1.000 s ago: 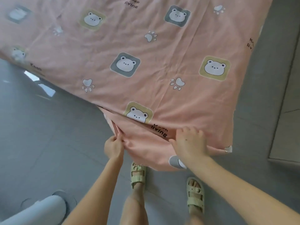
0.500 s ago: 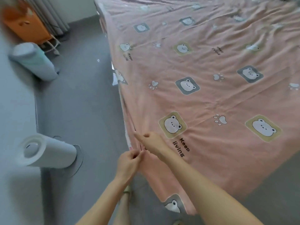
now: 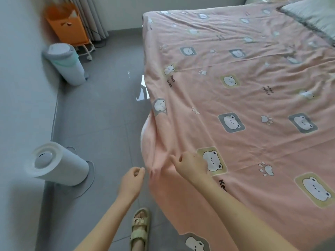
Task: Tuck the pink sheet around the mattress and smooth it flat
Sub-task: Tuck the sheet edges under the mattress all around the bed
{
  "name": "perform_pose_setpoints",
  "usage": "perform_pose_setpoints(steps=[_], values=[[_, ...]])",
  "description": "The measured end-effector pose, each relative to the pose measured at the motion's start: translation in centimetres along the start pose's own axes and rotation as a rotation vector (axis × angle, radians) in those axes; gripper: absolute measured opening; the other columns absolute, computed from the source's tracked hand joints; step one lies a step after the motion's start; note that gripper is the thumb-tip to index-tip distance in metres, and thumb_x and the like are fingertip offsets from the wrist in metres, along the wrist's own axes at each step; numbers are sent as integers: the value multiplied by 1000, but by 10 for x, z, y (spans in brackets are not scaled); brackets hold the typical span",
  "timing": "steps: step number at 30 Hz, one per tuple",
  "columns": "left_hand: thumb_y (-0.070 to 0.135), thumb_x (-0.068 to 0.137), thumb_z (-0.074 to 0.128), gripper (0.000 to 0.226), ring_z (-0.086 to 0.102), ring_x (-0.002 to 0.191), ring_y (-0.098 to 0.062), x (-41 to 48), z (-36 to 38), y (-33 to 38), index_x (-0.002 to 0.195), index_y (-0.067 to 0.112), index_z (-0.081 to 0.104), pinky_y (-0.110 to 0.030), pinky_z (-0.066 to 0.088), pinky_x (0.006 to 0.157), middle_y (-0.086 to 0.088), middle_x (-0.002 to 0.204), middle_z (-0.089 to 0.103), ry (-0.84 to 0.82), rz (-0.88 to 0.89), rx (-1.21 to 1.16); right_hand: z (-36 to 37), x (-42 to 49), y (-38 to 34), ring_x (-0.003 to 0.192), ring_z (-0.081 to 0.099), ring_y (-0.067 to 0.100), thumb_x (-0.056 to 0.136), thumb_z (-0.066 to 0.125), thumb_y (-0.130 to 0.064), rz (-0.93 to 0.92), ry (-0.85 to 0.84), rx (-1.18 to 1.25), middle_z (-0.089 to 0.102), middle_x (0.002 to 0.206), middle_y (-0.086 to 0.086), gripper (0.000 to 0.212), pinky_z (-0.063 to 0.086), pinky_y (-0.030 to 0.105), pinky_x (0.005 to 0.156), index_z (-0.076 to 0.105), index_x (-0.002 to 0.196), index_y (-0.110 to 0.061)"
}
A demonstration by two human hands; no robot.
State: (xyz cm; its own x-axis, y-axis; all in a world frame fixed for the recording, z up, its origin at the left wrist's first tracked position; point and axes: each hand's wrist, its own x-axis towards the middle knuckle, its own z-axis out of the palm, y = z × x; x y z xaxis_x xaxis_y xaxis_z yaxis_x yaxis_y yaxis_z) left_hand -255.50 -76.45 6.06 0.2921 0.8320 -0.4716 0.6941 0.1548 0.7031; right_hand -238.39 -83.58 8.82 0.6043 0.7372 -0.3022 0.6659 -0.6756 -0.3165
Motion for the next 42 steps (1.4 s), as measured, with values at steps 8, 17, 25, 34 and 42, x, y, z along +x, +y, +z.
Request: perform_pose_setpoints(steps=[8,17,25,34,42], values=[[27,97,41,28,55,103,-23,41,29,-10,114,10,56,-29,40,82,-8,116,60,-144,-80,177,11,20,27,72,43,24,92,40,-25,-32,-65,-176,44,67,3,30,15,28,45,41,65,-12],[19,93,46,18,59,103,-25,55,91,-21,96,12,62,-26,40,77,-8,105,67,-395,-209,175,18,38,104,45,23,18,38,80,-9,-528,-305,-625,32,40,-5,53,23,22,43,29,43,-22],[8,81,48,23,51,45,-14,2,183,-29,60,15,49,-22,42,49,1,55,59,-578,-418,29,33,34,180,56,50,16,53,74,-27,-983,-583,-745,47,49,-13,19,47,26,66,57,45,-27],[47,89,46,54,62,49,-24,-130,271,-52,72,-2,60,-24,50,44,-17,63,65,-662,-1096,-239,33,14,238,67,52,22,72,62,-25,-1306,-707,-716,53,59,-7,18,48,37,78,59,54,-22],[47,89,53,51,65,93,-32,-215,345,-69,96,-3,65,-42,54,74,-22,102,68,-425,-1283,-1174,72,-23,251,53,53,18,76,36,-33,-1470,-829,-690,54,50,-9,40,51,27,60,60,45,-23]])
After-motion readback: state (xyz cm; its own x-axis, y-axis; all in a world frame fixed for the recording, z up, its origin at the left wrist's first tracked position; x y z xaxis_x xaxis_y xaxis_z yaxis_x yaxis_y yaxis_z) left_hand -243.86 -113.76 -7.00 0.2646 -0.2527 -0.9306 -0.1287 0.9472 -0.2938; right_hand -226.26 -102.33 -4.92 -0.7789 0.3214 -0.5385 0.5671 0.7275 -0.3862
